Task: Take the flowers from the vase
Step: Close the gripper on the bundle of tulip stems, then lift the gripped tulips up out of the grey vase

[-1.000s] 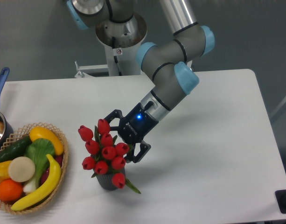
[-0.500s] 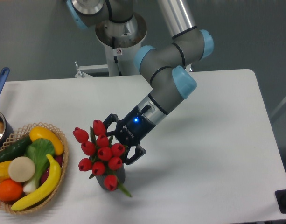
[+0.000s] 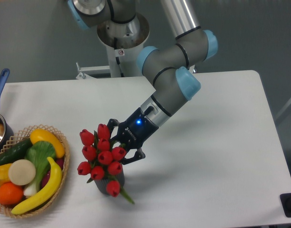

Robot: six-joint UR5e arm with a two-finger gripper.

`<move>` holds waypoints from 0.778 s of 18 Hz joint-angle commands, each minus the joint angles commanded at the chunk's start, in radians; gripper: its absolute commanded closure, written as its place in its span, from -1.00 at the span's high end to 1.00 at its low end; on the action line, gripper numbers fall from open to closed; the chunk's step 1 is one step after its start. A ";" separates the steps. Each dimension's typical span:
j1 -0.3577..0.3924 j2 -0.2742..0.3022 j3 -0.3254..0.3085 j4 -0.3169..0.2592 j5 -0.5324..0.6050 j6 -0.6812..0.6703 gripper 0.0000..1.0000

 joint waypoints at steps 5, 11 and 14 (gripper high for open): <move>0.003 0.006 0.003 0.000 -0.005 -0.017 -0.19; 0.008 0.075 0.011 0.000 -0.038 -0.112 -0.19; 0.009 0.090 0.038 -0.002 -0.040 -0.164 -0.19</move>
